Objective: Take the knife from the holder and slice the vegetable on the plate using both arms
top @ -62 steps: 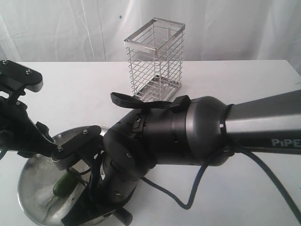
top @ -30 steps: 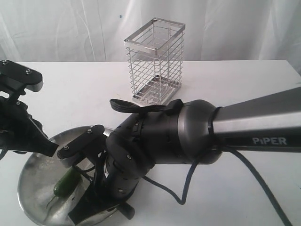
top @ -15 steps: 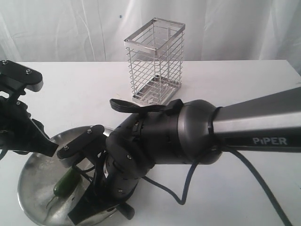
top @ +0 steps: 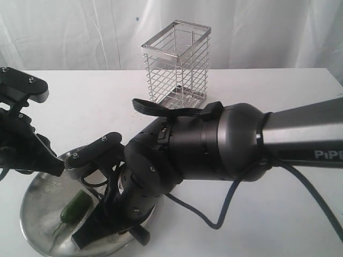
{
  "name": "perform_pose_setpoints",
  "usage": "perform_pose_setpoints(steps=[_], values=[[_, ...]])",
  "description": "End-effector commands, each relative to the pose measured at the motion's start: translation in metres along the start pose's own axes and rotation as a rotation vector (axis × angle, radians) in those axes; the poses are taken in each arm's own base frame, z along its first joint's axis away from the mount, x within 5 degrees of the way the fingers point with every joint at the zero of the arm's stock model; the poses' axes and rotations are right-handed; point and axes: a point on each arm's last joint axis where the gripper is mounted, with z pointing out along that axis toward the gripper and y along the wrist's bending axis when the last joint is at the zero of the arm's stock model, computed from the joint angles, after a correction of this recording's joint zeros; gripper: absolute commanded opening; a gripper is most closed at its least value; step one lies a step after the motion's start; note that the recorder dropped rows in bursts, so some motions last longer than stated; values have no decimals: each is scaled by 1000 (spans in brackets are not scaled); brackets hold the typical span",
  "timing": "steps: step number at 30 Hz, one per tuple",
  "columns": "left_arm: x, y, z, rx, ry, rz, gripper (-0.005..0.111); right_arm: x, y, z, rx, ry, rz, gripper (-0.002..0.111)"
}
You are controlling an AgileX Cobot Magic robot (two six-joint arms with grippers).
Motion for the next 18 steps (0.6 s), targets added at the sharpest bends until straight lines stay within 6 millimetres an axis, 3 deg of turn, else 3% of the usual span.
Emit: perform_pose_setpoints(steps=[1, 18], values=[[0, 0, -2, 2, -4, -15, 40, 1, 8, 1, -18, -7, -10, 0], [1, 0, -2, 1, 4, -15, 40, 7, 5, 18, -3, 49, -14, 0]])
